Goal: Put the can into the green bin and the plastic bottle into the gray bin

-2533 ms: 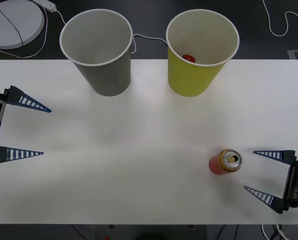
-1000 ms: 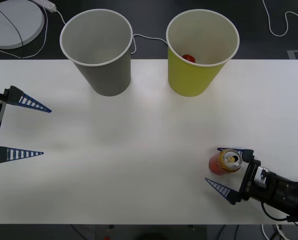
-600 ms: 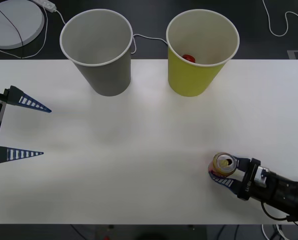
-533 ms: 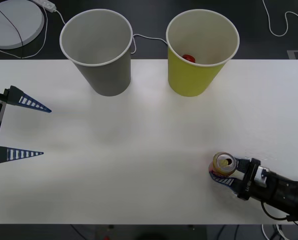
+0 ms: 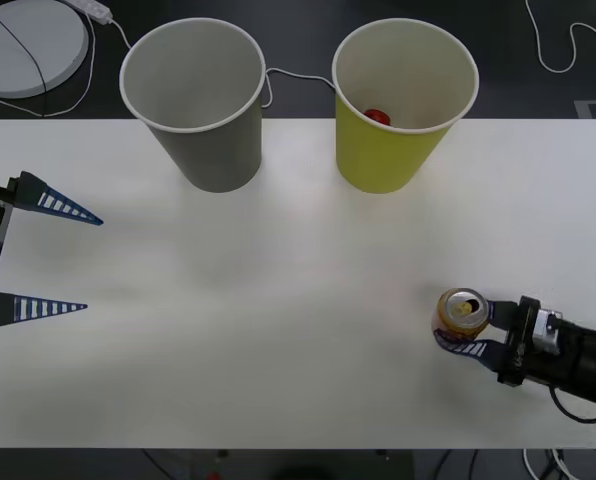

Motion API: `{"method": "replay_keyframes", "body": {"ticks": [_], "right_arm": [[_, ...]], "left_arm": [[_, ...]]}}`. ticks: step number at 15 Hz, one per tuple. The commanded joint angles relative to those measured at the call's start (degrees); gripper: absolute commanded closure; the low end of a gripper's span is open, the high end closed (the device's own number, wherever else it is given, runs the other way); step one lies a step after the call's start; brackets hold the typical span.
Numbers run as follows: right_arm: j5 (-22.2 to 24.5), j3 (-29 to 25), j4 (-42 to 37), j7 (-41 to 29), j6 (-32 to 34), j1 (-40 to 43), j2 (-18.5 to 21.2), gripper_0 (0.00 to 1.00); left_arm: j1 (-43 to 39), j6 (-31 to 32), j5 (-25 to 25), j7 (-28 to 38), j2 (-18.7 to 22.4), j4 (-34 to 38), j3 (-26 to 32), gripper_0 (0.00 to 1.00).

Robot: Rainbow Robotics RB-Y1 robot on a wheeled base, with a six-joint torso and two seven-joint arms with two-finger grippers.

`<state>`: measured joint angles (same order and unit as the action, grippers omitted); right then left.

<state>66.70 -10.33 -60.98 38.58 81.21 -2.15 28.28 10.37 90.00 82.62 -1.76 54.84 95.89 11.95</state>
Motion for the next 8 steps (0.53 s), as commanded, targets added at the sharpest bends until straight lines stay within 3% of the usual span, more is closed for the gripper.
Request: {"method": "replay_keyframes", "body": {"ticks": [1, 5, 8], "right_arm": [[5.5, -3.5, -12.0, -10.5, -1.1, 3.5, 1.1, 1.00], [12.1, -7.4, -25.6, -25.1, -1.1, 6.5, 2.6, 1.00], [12.7, -7.7, -32.8, -34.7, -2.9, 8.2, 4.5, 1.00]], "left_arm": [[0.0, 0.0, 0.0, 0.0, 0.0, 0.0, 0.0, 0.00], [0.0, 0.0, 0.0, 0.0, 0.0, 0.0, 0.0, 0.00], [0.0, 0.0, 0.0, 0.0, 0.0, 0.0, 0.0, 0.00]]}}
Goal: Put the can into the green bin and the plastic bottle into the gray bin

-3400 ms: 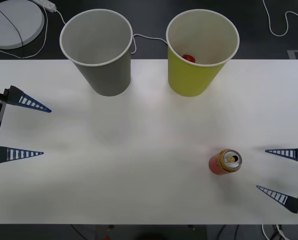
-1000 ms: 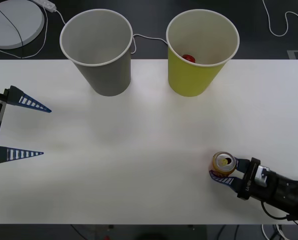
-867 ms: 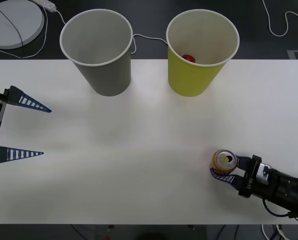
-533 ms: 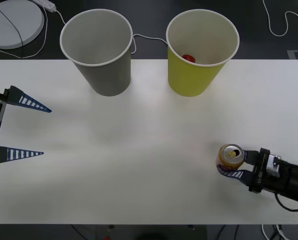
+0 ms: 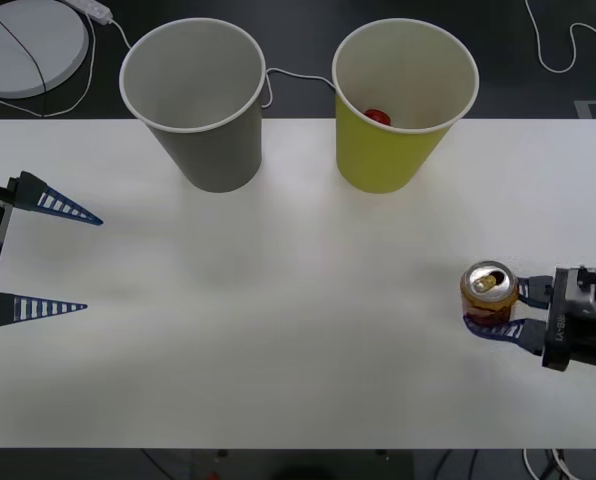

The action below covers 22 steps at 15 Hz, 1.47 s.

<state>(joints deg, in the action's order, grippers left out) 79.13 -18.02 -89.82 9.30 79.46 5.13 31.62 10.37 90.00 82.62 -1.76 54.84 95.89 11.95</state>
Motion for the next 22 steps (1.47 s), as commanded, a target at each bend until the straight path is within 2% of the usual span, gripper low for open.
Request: {"method": "replay_keyframes", "body": {"ticks": [1, 3, 6, 9, 11, 15, 18, 22], "right_arm": [[0.8, -0.1, -6.0, -8.3, -1.5, 1.3, 1.8, 1.00], [4.6, -1.5, -12.6, -15.6, -1.6, 2.3, 2.7, 1.00], [8.0, -2.0, -20.7, -28.1, -1.6, 2.7, 5.6, 1.00], [11.3, -2.9, -29.3, -43.4, -1.5, 2.5, 11.1, 1.00], [11.8, -3.2, -32.0, -50.9, -0.4, 1.3, 14.4, 1.00], [12.5, -4.9, -34.0, -63.5, 9.2, -6.3, 18.7, 1.00], [12.4, -4.3, -34.1, -72.6, 10.5, -13.1, 22.4, 1.00], [12.6, 3.3, -31.4, -79.8, 10.5, -23.0, 29.0, 1.00]], "left_arm": [[0.0, 0.0, 0.0, 0.0, 0.0, 0.0, 0.0, 0.00], [0.0, 0.0, 0.0, 0.0, 0.0, 0.0, 0.0, 0.00], [0.0, 0.0, 0.0, 0.0, 0.0, 0.0, 0.0, 0.00], [0.0, 0.0, 0.0, 0.0, 0.0, 0.0, 0.0, 0.00], [0.0, 0.0, 0.0, 0.0, 0.0, 0.0, 0.0, 0.00], [0.0, 0.0, 0.0, 0.0, 0.0, 0.0, 0.0, 0.00], [0.0, 0.0, 0.0, 0.0, 0.0, 0.0, 0.0, 0.00], [0.0, 0.0, 0.0, 0.0, 0.0, 0.0, 0.0, 0.00]]}}
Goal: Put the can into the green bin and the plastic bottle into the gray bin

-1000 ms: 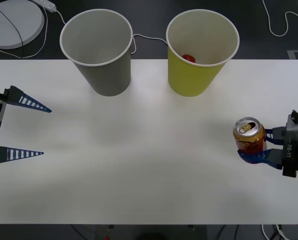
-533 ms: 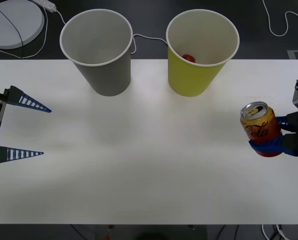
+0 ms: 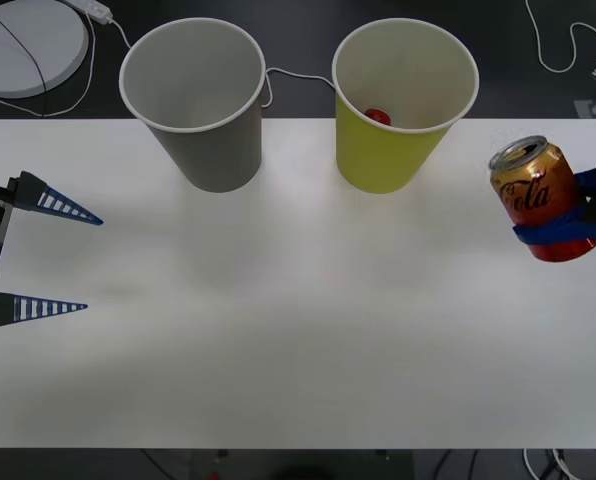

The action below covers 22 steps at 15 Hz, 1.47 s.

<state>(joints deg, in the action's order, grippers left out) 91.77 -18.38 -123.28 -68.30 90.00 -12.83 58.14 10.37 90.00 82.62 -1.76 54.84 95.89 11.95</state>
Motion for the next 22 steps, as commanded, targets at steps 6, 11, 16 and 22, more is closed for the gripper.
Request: {"method": "replay_keyframes", "body": {"ticks": [6, 11, 16, 22], "right_arm": [[1.1, 20.8, 16.0, -2.2, 0.0, -27.2, 5.4, 1.00], [3.9, 36.8, 31.8, -2.1, 0.0, -46.7, 2.1, 1.00], [12.8, 41.1, 45.4, -0.3, 0.0, -56.4, -6.8, 1.00], [20.1, 41.1, 57.1, 3.2, -1.0, -60.3, -14.7, 1.00]], "left_arm": [[0.0, 0.0, 0.0, 0.0, 0.0, 0.0, 0.0, 0.00], [0.0, 0.0, 0.0, 0.0, 0.0, 0.0, 0.0, 0.00], [0.0, 0.0, 0.0, 0.0, 0.0, 0.0, 0.0, 0.00], [0.0, 0.0, 0.0, 0.0, 0.0, 0.0, 0.0, 0.00]]}}
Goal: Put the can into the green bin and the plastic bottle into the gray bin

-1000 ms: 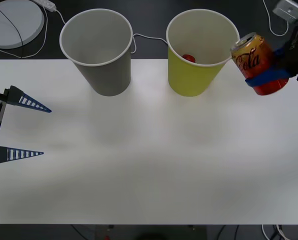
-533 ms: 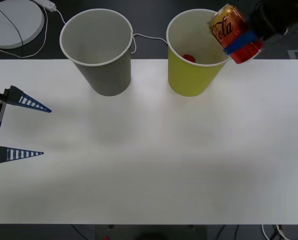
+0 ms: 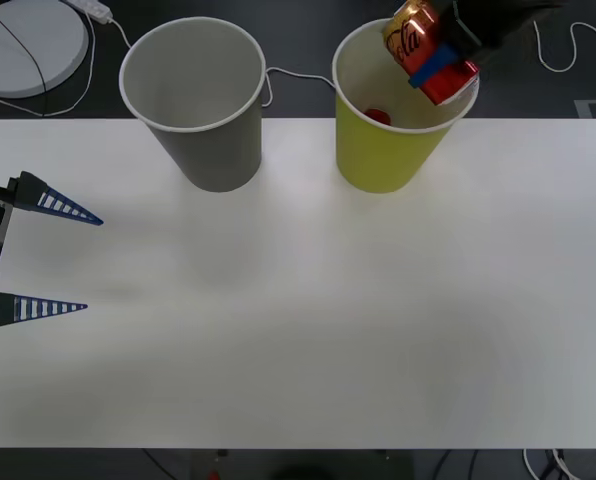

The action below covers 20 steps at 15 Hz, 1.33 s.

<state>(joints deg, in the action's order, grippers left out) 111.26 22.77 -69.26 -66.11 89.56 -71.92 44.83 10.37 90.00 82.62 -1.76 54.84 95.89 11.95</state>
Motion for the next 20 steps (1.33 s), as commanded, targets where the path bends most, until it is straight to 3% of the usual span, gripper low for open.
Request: {"method": "replay_keyframes", "body": {"ticks": [1, 4, 5, 6, 7, 8, 10, 14, 20], "right_arm": [[1.1, 0.0, 4.2, 0.9, -0.5, -1.9, -2.2, 1.00], [2.3, 0.0, 4.7, 1.1, -1.3, -2.3, -3.2, 1.00], [2.4, 0.0, 4.8, 1.3, -1.4, -2.3, -3.3, 0.86], [2.4, 0.0, 4.7, 1.8, -1.5, -2.3, -3.3, 0.54], [2.3, 0.0, 4.7, 2.0, -1.4, -2.3, -3.5, 0.16], [2.1, 0.0, 4.7, 2.6, -1.5, -2.3, -3.5, 0.00], [1.0, 0.0, 4.2, 3.6, -1.3, -2.3, -3.2, 0.00], [-3.8, -0.3, -3.7, 5.5, 0.4, -1.3, 2.0, 0.00], [-16.7, -10.0, -19.3, 10.0, 0.4, 12.6, 10.1, 0.00]], "left_arm": [[0.0, 0.0, 0.0, 0.0, 0.0, 0.0, 0.0, 0.00], [0.0, 0.0, 0.0, 0.0, 0.0, 0.0, 0.0, 0.00], [0.0, 0.0, 0.0, 0.0, 0.0, 0.0, 0.0, 0.00], [0.0, 0.0, 0.0, 0.0, 0.0, 0.0, 0.0, 0.00], [0.0, 0.0, 0.0, 0.0, 0.0, 0.0, 0.0, 0.00], [0.0, 0.0, 0.0, 0.0, 0.0, 0.0, 0.0, 0.00], [0.0, 0.0, 0.0, 0.0, 0.0, 0.0, 0.0, 0.00], [0.0, 0.0, 0.0, 0.0, 0.0, 0.0, 0.0, 0.00], [0.0, 0.0, 0.0, 0.0, 0.0, 0.0, 0.0, 0.00]]}}
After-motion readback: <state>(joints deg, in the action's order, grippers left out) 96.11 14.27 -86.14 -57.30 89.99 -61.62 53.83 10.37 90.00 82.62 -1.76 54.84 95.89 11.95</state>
